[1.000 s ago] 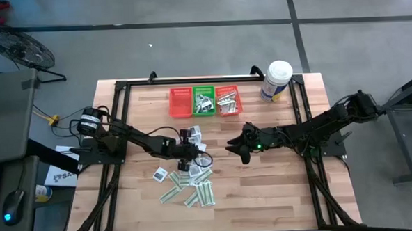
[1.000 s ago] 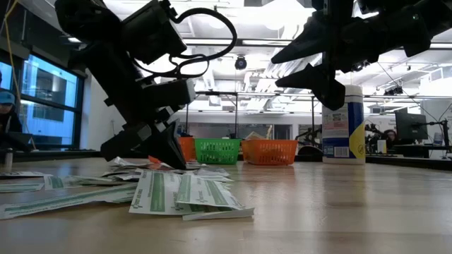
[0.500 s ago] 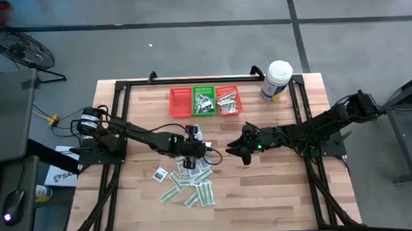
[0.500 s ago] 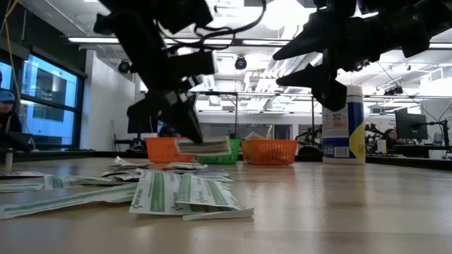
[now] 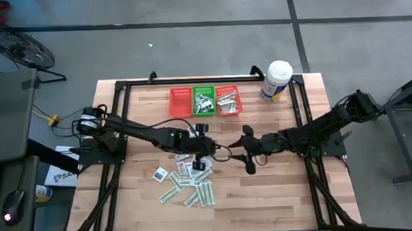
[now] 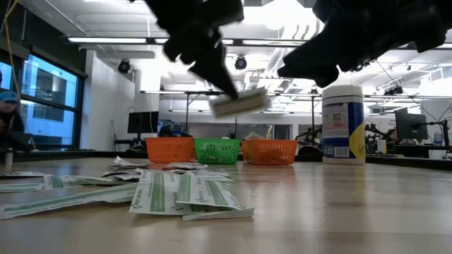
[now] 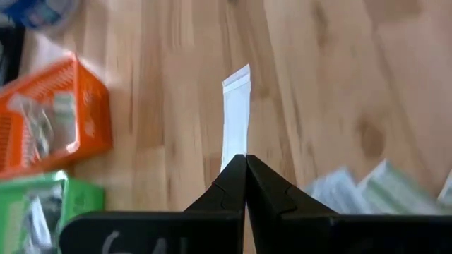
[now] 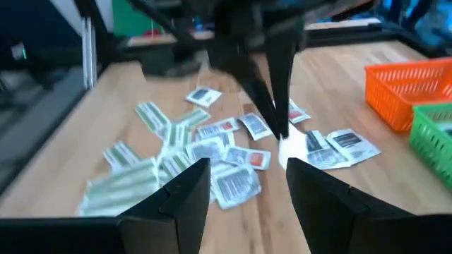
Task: Pick & Place First Aid Supplies
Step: Put the bandage pack into the right orange bin
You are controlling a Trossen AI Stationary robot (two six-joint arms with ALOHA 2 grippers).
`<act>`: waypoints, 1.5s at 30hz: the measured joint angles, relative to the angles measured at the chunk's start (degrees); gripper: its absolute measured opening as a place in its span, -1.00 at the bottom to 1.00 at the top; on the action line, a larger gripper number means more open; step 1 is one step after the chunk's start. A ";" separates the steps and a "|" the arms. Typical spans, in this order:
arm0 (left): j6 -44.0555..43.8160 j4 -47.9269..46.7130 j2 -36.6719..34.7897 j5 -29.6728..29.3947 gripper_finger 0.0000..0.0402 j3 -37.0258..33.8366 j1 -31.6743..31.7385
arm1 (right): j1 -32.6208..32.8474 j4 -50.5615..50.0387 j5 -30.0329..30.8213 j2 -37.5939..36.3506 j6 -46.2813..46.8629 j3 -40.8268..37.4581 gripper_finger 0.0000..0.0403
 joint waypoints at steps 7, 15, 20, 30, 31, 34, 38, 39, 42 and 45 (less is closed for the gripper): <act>0.03 -0.07 -0.08 1.35 -1.00 4.53 0.00 | 0.00 -4.00 3.35 0.00 -5.43 0.00 -0.10; -0.21 -1.95 -0.09 1.35 -1.00 5.34 -0.01 | 0.00 -2.98 7.58 0.00 -7.49 0.00 -0.10; -1.11 -2.43 -0.09 1.35 -1.00 5.34 -0.02 | 0.00 -2.42 5.53 0.00 -8.39 0.00 -0.10; -1.54 1.32 -0.09 1.35 -1.00 5.34 -0.02 | -3.11 -0.54 0.30 0.00 -8.61 0.00 -0.10; -1.54 1.46 -0.09 1.35 -1.00 5.34 -0.02 | -3.66 -0.41 -0.42 0.00 -8.49 0.00 -0.10; -1.54 1.50 -0.09 1.35 -1.00 5.34 -0.02 | -4.71 0.53 -1.70 0.00 -8.47 0.00 -0.11; -1.54 1.47 -0.09 1.33 -1.00 5.34 -0.02 | -5.05 0.80 -2.25 0.00 -8.09 0.00 -0.25; -1.54 1.47 -0.09 1.30 -1.00 5.35 -0.02 | -5.07 1.15 -2.83 0.00 -8.14 0.00 -0.31; -1.54 1.49 -0.09 1.22 -1.00 5.34 -0.02 | -5.07 0.99 -3.53 0.00 -8.22 0.00 -0.52; -1.55 1.45 -0.09 1.20 -1.00 5.34 -0.02 | -5.07 1.33 -4.48 0.00 -8.11 0.00 -0.77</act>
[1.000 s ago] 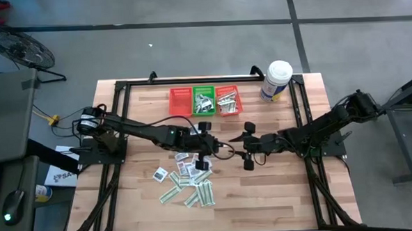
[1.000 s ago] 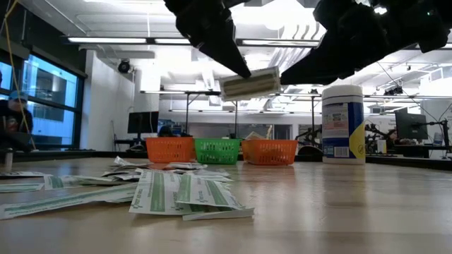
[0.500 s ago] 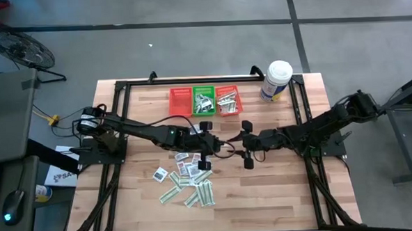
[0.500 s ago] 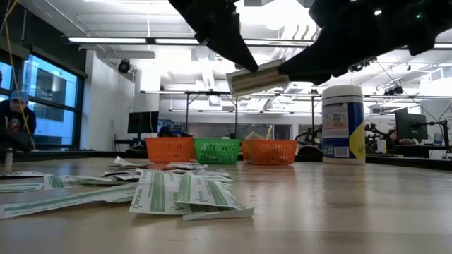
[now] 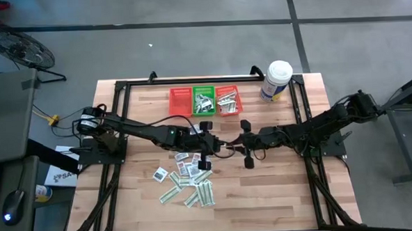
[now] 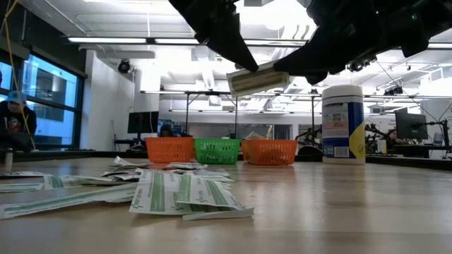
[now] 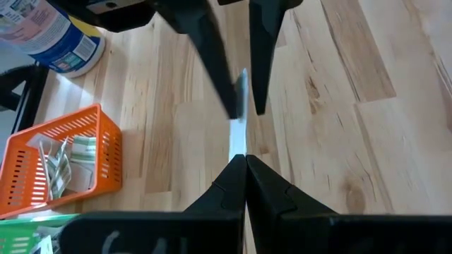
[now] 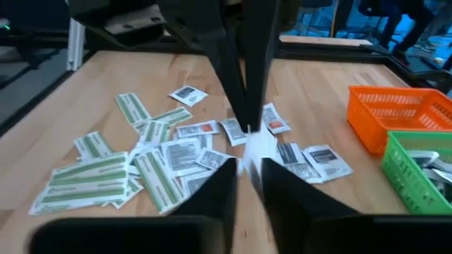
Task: Pick & Place First Aid Supplies
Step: Put the bandage pack into the right orange bin
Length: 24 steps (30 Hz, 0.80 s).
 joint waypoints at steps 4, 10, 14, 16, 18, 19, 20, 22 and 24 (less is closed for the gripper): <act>0.00 0.00 0.00 0.00 -1.00 0.00 0.00 | 0.00 0.01 -2.10 0.00 1.14 0.00 -0.97; 0.00 0.04 0.00 -0.21 -1.00 0.00 0.00 | -0.39 0.01 -4.26 0.00 6.02 0.00 -0.99; 0.44 -0.09 0.00 -0.15 -0.97 0.00 0.00 | -0.38 -0.05 -4.13 0.00 6.25 0.00 -1.00; 0.54 -0.11 0.00 0.12 -0.91 0.00 0.00 | -0.35 -0.10 -4.20 0.00 6.26 0.00 -1.00; 1.42 -0.09 0.00 1.52 -0.80 0.00 0.02 | -0.35 -0.17 -4.26 0.00 6.26 0.00 -1.00; 1.59 -0.11 0.00 1.79 -0.74 0.00 0.02 | -0.35 -0.36 -4.26 0.00 6.26 0.00 -1.00; 1.70 -0.11 0.00 1.78 -0.66 0.00 0.02 | -0.35 -0.64 -4.26 0.00 6.27 0.00 -1.00; 1.65 -0.11 0.00 1.72 -0.48 -0.01 0.02 | -0.35 -1.24 -4.19 0.00 6.64 0.00 -1.00; 1.54 -0.70 0.00 0.60 -0.30 0.01 0.02 | -0.35 -2.15 -3.47 0.00 7.66 0.00 -1.00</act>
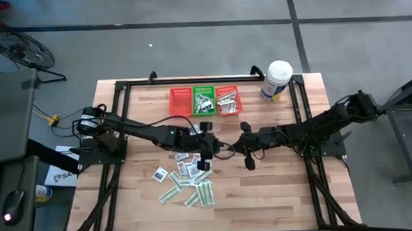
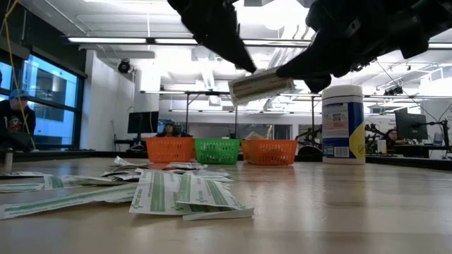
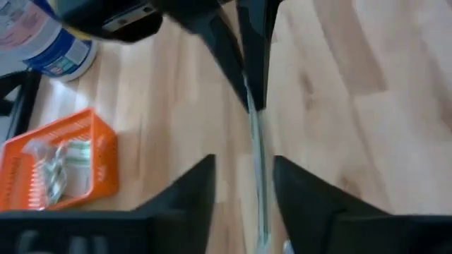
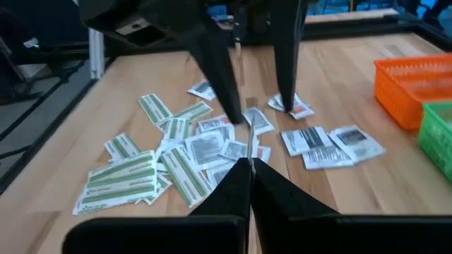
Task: Pick & Place First Aid Supplies
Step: Put the bandage pack into the right orange bin
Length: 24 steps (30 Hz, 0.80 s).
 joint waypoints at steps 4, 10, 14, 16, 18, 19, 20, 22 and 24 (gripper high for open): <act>-0.18 -7.60 -0.69 -6.65 0.02 1.79 -0.02 | 0.00 -2.79 2.64 0.00 1.69 0.00 -1.00; -6.26 -15.96 -4.72 -9.11 0.18 3.28 0.05 | -2.09 -6.52 9.16 -0.44 6.37 0.00 -1.00; -10.41 -19.82 -7.72 -10.00 0.14 1.89 0.00 | -4.72 -6.79 11.27 -1.62 7.00 0.00 -1.00; -12.25 -20.78 -9.14 -10.06 0.10 0.32 0.03 | -6.30 -6.95 12.28 -2.88 7.33 0.07 -1.00; -14.08 -20.42 -10.62 -10.00 0.05 -1.75 0.03 | -8.11 -6.63 13.32 -3.34 7.60 0.07 -1.00; -15.11 -20.36 -11.56 -9.93 0.03 -3.09 0.03 | -9.05 -6.93 13.62 -3.79 7.83 0.11 -1.00; -16.30 -19.74 -12.36 -9.75 0.01 -4.53 0.03 | -10.06 -7.51 14.04 -3.96 8.08 0.11 -1.00; -18.71 -17.97 -14.48 -9.47 -0.03 -7.93 0.03 | -12.05 -7.93 14.57 -3.98 9.07 0.35 -1.00; -21.27 -16.62 -16.60 -9.55 -0.07 -11.76 0.00 | -14.07 -9.23 14.57 -3.98 9.72 1.36 -1.00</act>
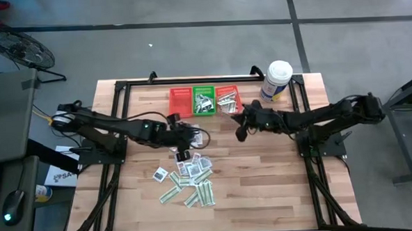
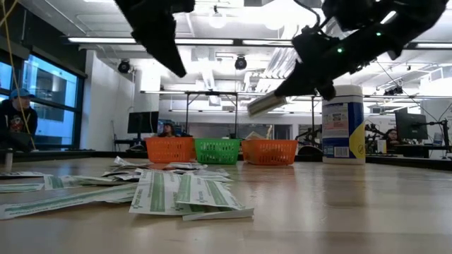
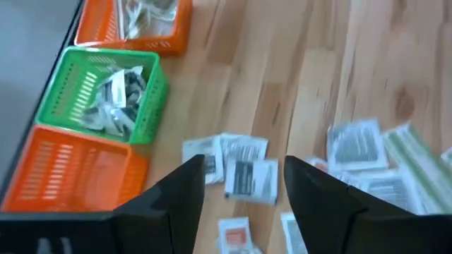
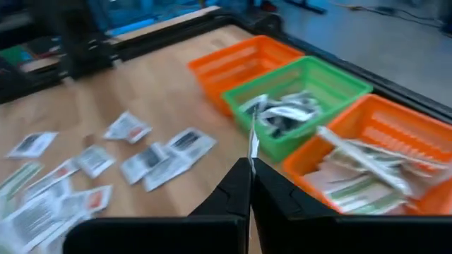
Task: Pick & Place First Aid Supplies
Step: Put the bandage pack into the right orange bin
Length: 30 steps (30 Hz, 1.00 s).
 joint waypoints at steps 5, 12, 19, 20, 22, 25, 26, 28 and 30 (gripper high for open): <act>-6.88 8.81 -7.04 -0.06 -0.09 -10.07 0.00 | -4.63 -4.88 1.90 0.01 0.90 3.29 -1.00; -13.86 14.19 -16.66 -1.25 -0.09 -20.20 0.00 | -11.92 -5.94 0.22 2.09 11.33 4.66 -1.00; -16.60 14.21 -24.02 -3.53 -0.09 -25.92 0.00 | -16.11 -2.59 -4.77 6.99 19.35 4.54 -1.00; -16.94 14.08 -24.84 -3.77 -0.09 -26.67 0.00 | -16.42 -1.46 -5.26 7.73 20.00 4.52 -1.00; -18.07 14.36 -26.46 -4.11 -0.09 -27.81 -0.01 | -16.85 1.27 -6.53 8.80 21.62 4.78 -1.00; -19.39 14.14 -28.23 -4.38 -0.09 -29.30 0.00 | -17.41 0.99 -7.01 10.29 22.96 5.05 -1.00; -19.54 13.97 -28.88 -4.41 -0.09 -29.85 0.00 | -17.52 0.90 -7.20 10.88 23.53 5.05 -1.00; -19.70 13.90 -29.50 -4.46 -0.09 -30.30 0.00 | -17.90 0.80 -8.22 11.98 24.57 5.05 -1.00; -19.67 13.82 -30.00 -4.44 -0.09 -30.68 0.00 | -18.20 0.81 -9.34 13.19 24.88 5.05 -1.00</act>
